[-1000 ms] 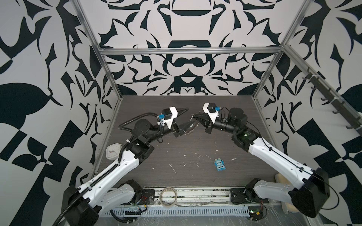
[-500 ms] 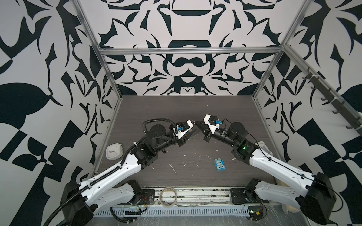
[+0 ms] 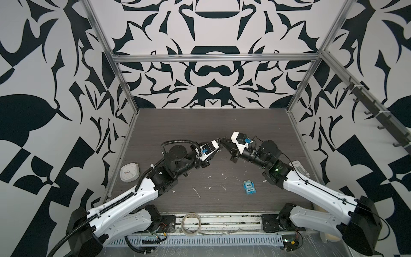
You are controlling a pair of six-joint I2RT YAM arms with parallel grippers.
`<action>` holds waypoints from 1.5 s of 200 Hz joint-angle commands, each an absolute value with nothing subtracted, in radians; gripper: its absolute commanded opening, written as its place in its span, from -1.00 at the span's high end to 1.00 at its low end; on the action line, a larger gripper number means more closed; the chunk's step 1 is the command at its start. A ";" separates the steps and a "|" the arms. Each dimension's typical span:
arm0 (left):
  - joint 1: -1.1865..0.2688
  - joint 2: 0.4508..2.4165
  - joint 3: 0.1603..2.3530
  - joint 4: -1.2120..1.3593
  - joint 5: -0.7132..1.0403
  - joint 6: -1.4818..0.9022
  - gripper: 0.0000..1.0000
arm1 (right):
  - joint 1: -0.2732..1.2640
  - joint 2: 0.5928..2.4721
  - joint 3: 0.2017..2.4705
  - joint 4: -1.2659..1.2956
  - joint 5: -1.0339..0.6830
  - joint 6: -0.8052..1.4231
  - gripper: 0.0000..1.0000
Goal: Remove the keys from the keyring
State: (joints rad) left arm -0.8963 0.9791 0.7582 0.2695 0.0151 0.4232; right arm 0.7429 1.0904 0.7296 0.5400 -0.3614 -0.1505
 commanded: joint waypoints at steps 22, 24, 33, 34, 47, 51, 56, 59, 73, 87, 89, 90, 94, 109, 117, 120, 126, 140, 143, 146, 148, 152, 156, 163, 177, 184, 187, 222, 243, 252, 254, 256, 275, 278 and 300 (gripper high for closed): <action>-0.912 0.996 0.765 0.281 -0.026 0.452 0.32 | 0.762 1.080 0.769 0.591 -0.352 -0.173 1.00; -0.913 0.998 0.767 0.280 -0.027 0.453 0.32 | 0.762 1.079 0.770 0.590 -0.353 -0.176 1.00; -0.913 1.003 0.771 0.272 -0.038 0.452 0.39 | 0.765 1.075 0.771 0.586 -0.354 -0.178 1.00; -0.913 1.003 0.771 0.272 -0.039 0.451 0.41 | 0.764 1.074 0.772 0.586 -0.354 -0.179 1.00; -0.913 1.007 0.777 0.263 -0.049 0.442 0.48 | 0.765 1.068 0.773 0.579 -0.354 -0.183 1.00; -0.913 1.008 0.780 0.261 -0.053 0.442 0.49 | 0.766 1.066 0.772 0.577 -0.354 -0.183 1.00; -0.913 1.009 0.783 0.258 -0.058 0.441 0.49 | 0.767 1.063 0.772 0.575 -0.356 -0.186 1.00; -0.914 1.009 0.785 0.257 -0.058 0.442 0.50 | 0.767 1.062 0.772 0.573 -0.357 -0.187 1.00; -0.914 1.007 0.793 0.254 -0.060 0.431 0.61 | 0.770 1.056 0.766 0.570 -0.355 -0.193 1.00; -0.914 1.001 0.800 0.252 -0.055 0.421 0.70 | 0.770 1.050 0.755 0.570 -0.351 -0.204 1.00; -0.914 1.000 0.800 0.253 -0.055 0.420 0.72 | 0.770 1.048 0.754 0.569 -0.351 -0.206 1.00; -0.914 1.000 0.800 0.253 -0.055 0.419 0.73 | 0.770 1.048 0.754 0.569 -0.351 -0.207 1.00; -0.914 0.998 0.801 0.252 -0.058 0.418 0.76 | 0.770 1.046 0.752 0.568 -0.349 -0.211 1.00; -0.914 0.991 0.806 0.241 -0.066 0.404 0.93 | 0.770 1.039 0.745 0.569 -0.347 -0.221 1.00; -0.914 0.988 0.812 0.229 -0.069 0.396 1.00 | 0.770 1.037 0.744 0.569 -0.347 -0.223 1.00; -0.914 0.987 0.815 0.225 -0.068 0.393 1.00 | 0.770 1.036 0.744 0.569 -0.347 -0.224 1.00; -0.914 0.984 0.819 0.218 -0.066 0.390 1.00 | 0.770 1.035 0.744 0.571 -0.349 -0.227 1.00; -0.914 0.978 0.821 0.216 -0.060 0.372 1.00 | 0.771 1.037 0.740 0.587 -0.353 -0.227 1.00; -0.914 0.978 0.821 0.216 -0.057 0.362 1.00 | 0.770 1.037 0.739 0.591 -0.352 -0.228 1.00; -0.914 0.977 0.821 0.216 -0.056 0.357 1.00 | 0.770 1.037 0.736 0.595 -0.353 -0.230 1.00; -0.914 0.977 0.821 0.216 -0.057 0.353 1.00 | 0.770 1.037 0.734 0.600 -0.354 -0.231 1.00; -0.914 0.976 0.822 0.215 -0.058 0.345 1.00 | 0.770 1.037 0.730 0.609 -0.354 -0.235 1.00; -0.914 0.974 0.824 0.213 -0.064 0.337 1.00 | 0.770 1.036 0.723 0.621 -0.354 -0.238 1.00; -0.915 0.972 0.827 0.206 -0.072 0.318 1.00 | 0.770 1.038 0.713 0.644 -0.355 -0.247 1.00; -0.912 0.965 0.848 0.174 -0.076 0.271 1.00 | 0.770 1.039 0.693 0.689 -0.351 -0.259 1.00; -0.904 0.965 0.867 0.144 -0.065 0.245 1.00 | 0.770 1.040 0.685 0.705 -0.351 -0.265 1.00; -0.902 0.966 0.877 0.126 -0.058 0.232 1.00 | 0.771 1.040 0.683 0.709 -0.355 -0.268 1.00; -0.860 0.965 0.948 0.011 -0.004 0.122 1.00 | 0.770 1.048 0.666 0.762 -0.379 -0.290 1.00; -0.797 0.950 0.937 0.014 0.051 0.049 1.00 | 0.770 1.043 0.665 0.759 -0.396 -0.305 1.00; -0.767 0.949 0.939 0.011 0.103 0.022 1.00 | 0.770 1.042 0.666 0.759 -0.401 -0.307 1.00; -0.763 0.949 0.940 0.009 0.110 0.017 1.00 | 0.770 1.040 0.665 0.759 -0.402 -0.308 1.00; -0.758 0.951 0.941 0.007 0.120 0.012 1.00 | 0.770 1.040 0.665 0.760 -0.401 -0.308 1.00; -0.714 0.975 0.965 -0.028 0.233 -0.038 1.00 | 0.770 1.040 0.665 0.785 -0.408 -0.309 1.00; -0.707 0.980 0.972 -0.037 0.251 -0.046 1.00 | 0.770 1.041 0.664 0.792 -0.407 -0.310 1.00; -0.637 1.015 1.022 -0.087 0.388 -0.144 1.00 | 0.770 1.046 0.667 0.831 -0.401 -0.309 1.00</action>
